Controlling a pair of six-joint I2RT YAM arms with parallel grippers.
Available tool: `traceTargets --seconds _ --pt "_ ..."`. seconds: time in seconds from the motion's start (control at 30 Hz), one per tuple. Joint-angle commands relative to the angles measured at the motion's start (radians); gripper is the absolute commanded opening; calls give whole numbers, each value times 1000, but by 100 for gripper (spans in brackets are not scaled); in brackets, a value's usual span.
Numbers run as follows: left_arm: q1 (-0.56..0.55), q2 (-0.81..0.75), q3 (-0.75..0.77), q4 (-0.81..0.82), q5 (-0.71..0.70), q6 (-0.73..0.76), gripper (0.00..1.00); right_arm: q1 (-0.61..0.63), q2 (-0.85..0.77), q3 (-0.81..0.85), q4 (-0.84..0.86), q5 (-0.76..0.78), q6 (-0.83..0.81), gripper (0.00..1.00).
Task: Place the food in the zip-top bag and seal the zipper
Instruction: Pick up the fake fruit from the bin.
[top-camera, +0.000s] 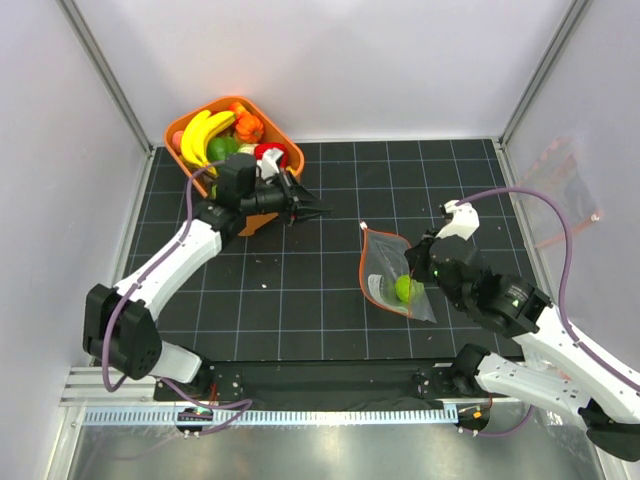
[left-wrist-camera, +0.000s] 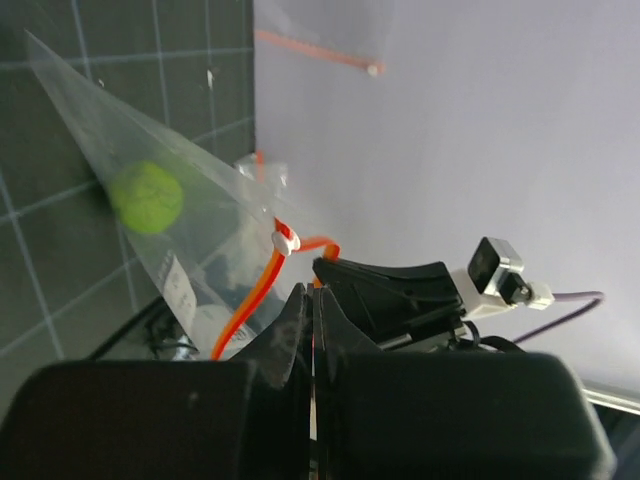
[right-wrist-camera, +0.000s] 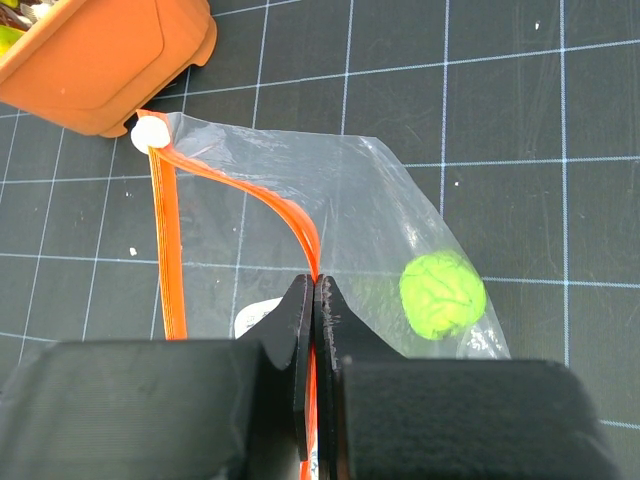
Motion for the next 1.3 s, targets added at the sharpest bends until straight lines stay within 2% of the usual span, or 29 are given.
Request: traceTargets --seconds 0.0,0.1,0.23,0.27,0.37,0.4,0.5,0.57,0.67,0.7,0.83,1.03,1.13,1.27 --pt "6 -31 131 -283 -138 317 0 -3 -18 -6 11 30 -3 1" --pt "11 5 238 -407 -219 551 0 -3 -21 -6 13 33 -2 1" --pt "15 75 426 -715 -550 731 0 -3 -16 0 16 31 -11 1" --pt "15 89 491 -751 -714 754 1 -3 -15 3 13 33 -17 1" --pt "20 156 605 -855 -913 819 1 -3 -6 15 11 35 -28 1" --pt "23 169 625 -866 -978 834 9 -3 -3 21 11 33 -31 1" --pt "35 209 657 -845 -1029 889 39 -3 3 29 7 39 -45 1" --pt "43 227 657 -784 -1024 920 43 -3 5 32 5 42 -48 1" --pt "46 270 675 -722 -1050 951 83 -3 13 38 2 41 -54 1" --pt "48 284 688 -713 -1058 957 99 -3 13 38 2 38 -57 1" --pt "49 382 796 -713 -1133 1008 100 -3 33 46 0 35 -66 1" --pt "54 566 936 -696 -1143 1136 100 -3 37 46 10 33 -69 1" --pt "58 641 977 -687 -1184 1198 100 -3 42 49 14 25 -72 1" --pt "75 672 956 -607 -1138 1271 100 -3 50 57 11 18 -80 1"
